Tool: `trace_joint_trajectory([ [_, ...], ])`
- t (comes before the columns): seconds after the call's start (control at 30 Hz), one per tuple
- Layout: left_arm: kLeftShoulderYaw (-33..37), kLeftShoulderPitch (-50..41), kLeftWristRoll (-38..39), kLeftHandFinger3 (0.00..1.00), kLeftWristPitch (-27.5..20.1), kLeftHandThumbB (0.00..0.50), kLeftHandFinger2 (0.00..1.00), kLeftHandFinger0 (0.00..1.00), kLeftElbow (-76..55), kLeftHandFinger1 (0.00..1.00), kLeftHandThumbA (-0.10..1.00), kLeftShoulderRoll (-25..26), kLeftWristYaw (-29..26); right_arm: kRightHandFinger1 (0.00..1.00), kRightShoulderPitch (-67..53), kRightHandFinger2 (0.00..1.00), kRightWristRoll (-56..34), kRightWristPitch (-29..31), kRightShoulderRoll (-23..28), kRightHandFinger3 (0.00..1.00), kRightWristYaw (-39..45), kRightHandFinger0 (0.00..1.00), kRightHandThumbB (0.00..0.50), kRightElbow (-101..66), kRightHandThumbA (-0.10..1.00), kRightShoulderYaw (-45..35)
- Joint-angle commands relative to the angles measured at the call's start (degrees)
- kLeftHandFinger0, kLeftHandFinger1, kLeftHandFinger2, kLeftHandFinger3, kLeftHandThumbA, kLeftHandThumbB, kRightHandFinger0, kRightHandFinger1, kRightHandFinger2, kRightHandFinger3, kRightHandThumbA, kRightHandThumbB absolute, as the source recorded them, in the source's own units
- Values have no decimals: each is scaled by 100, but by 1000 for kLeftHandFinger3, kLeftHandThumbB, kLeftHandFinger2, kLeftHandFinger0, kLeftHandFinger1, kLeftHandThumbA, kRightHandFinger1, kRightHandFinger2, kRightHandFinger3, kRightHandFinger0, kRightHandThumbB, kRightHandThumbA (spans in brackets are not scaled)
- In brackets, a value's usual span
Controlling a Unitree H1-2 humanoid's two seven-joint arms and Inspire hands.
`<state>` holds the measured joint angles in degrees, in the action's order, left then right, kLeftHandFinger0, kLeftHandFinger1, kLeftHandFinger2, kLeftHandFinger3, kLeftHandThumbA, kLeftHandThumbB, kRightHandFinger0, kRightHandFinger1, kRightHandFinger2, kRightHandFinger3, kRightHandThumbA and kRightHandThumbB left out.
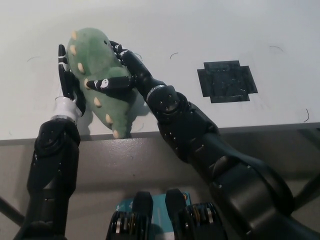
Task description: Use both hands to pick up a dinasour on the right side and move it to the left side
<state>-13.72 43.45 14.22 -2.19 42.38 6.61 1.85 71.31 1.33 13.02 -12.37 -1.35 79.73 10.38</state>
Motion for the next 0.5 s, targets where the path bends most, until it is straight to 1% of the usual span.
trace_joint_trajectory([
  [0.0, 101, 503, 42, 1000, -318, 101, 1000, 1000, -47, 1000, 1000, -97, 149, 1000, 347, 1000, 97, 67, -169, 1000, 244, 1000, 13, -83, 1000, -20],
  [0.03, 118, 509, 15, 1000, -380, 89, 1000, 1000, -27, 1000, 1000, -93, 154, 1000, 347, 1000, 100, 74, -166, 1000, 245, 1000, 32, -79, 1000, -22],
  [0.07, 121, 556, 25, 1000, -410, 98, 1000, 1000, 40, 1000, 1000, -72, 195, 1000, 371, 1000, 103, 80, -154, 1000, 238, 1000, 32, -82, 1000, -26],
  [0.13, 132, 572, -5, 1000, -454, 106, 1000, 1000, 52, 1000, 1000, -76, 144, 1000, 371, 1000, 83, 72, -156, 1000, 225, 1000, 23, -107, 1000, -56],
  [0.17, 133, 565, 4, 1000, -463, 105, 1000, 1000, 49, 1000, 1000, -80, 154, 1000, 367, 1000, 84, 64, -158, 1000, 226, 1000, 23, -114, 1000, -60],
  [0.2, 114, 546, 35, 1000, -477, 89, 1000, 1000, 18, 1000, 1000, -100, 148, 1000, 362, 1000, 99, 53, -156, 1000, 245, 1000, 17, -122, 1000, -50],
  [0.23, 127, 548, 31, 1000, -444, 100, 1000, 1000, 15, 1000, 1000, -93, 162, 1000, 369, 1000, 96, 36, -155, 1000, 252, 1000, 14, -116, 1000, -58],
  [0.3, 136, 579, 14, 1000, -534, 94, 1000, 1000, 100, 1000, 1000, -89, 164, 1000, 370, 1000, 129, 20, -146, 1000, 217, 1000, 25, -121, 1000, -39],
  [0.33, 144, 571, 9, 1000, -486, 101, 1000, 1000, 63, 1000, 1000, -92, 150, 1000, 369, 1000, 143, 38, -142, 1000, 220, 1000, 24, -125, 1000, -29],
  [0.4, 149, 572, 12, 1000, -525, 92, 1000, 1000, 82, 1000, 1000, -97, 162, 1000, 350, 1000, 134, 98, -132, 1000, 233, 1000, 11, -133, 1000, -40],
  [0.43, 145, 581, 10, 1000, -477, 106, 1000, 1000, 99, 1000, 1000, -100, 133, 1000, 349, 1000, 123, 75, -129, 1000, 234, 1000, 12, -129, 1000, -53],
  [0.47, 150, 579, 6, 1000, -476, 110, 1000, 1000, 100, 1000, 1000, -103, 132, 1000, 346, 1000, 104, 60, -127, 1000, 246, 1000, 9, -132, 1000, -70],
])
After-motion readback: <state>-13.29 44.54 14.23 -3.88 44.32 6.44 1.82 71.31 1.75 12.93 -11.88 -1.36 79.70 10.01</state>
